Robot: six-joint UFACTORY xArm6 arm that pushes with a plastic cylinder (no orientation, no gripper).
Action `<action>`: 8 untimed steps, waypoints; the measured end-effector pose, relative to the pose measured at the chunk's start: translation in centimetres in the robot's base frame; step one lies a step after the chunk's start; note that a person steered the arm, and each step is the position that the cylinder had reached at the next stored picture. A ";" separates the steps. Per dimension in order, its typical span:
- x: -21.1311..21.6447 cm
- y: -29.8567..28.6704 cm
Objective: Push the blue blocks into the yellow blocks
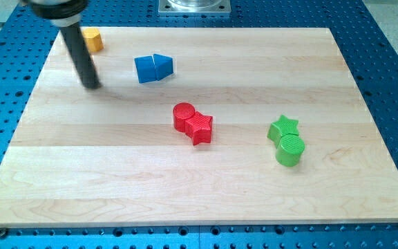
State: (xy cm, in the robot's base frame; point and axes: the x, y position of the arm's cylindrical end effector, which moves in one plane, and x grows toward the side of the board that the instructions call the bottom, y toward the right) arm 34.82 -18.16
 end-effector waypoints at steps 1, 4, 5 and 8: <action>-2.8 -0.1; -10.0 17.2; -4.9 19.0; -2.6 3.8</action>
State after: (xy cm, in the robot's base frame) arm 32.25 -14.40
